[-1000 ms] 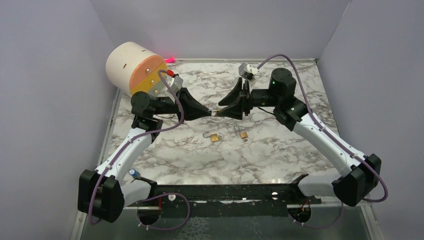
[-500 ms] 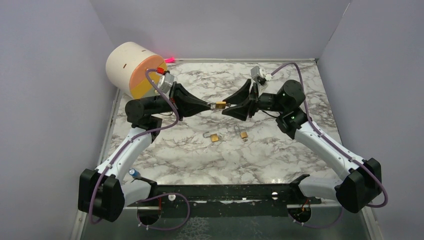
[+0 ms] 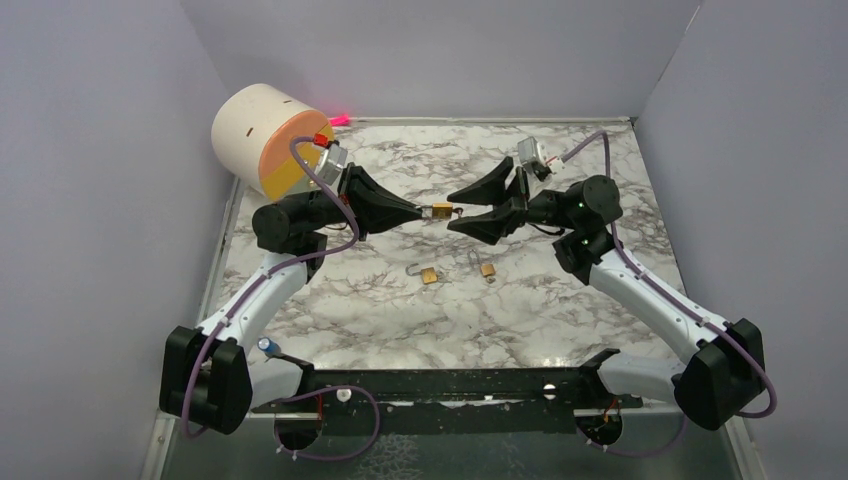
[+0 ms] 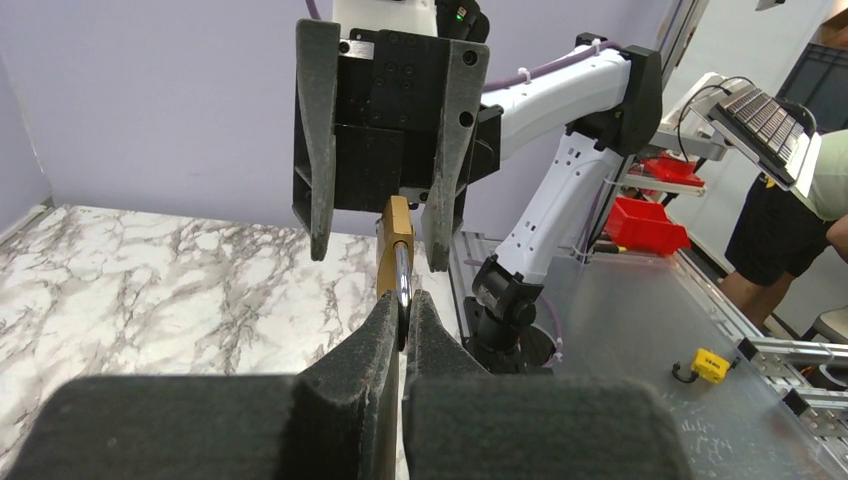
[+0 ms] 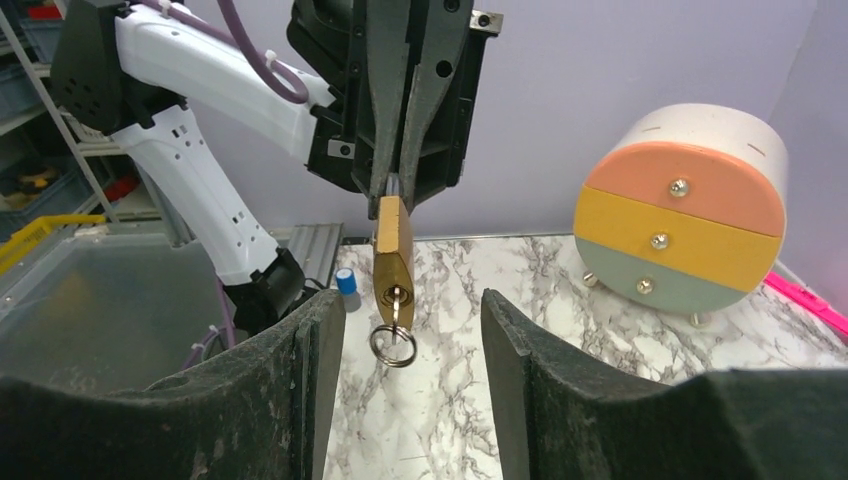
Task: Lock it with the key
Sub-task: Lock the lock.
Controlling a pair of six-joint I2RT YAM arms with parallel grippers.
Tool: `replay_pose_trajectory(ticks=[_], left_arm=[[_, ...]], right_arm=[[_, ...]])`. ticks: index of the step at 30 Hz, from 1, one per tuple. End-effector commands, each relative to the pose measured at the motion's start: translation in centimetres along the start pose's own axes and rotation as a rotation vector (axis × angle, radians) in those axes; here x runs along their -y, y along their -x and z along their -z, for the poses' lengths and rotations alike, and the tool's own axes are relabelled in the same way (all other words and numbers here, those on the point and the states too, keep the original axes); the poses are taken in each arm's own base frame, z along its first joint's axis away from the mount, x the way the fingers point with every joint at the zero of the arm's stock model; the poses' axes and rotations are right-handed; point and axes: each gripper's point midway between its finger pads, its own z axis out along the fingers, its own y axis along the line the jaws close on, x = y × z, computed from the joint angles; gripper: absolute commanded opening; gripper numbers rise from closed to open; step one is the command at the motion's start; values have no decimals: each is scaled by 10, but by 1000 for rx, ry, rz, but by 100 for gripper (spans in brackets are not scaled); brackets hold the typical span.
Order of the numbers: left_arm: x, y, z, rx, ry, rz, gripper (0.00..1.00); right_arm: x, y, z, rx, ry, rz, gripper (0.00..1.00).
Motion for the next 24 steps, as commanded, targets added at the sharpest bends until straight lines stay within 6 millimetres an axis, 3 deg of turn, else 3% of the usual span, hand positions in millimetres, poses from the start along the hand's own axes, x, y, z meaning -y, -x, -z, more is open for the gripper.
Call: replay_pose_trajectory(ticks=[1,12,24], left_arm=[[-1,9,-1,43,7,-36,0],[-4,6,1,38,12,-29,0],[-11,-4,4,17,20,-4,0]], right_arm=[[-10,13,0,22,57,52,57],[-9,12,-10,21,142,16,52],[-7,19,-14,18,155,-20,37]])
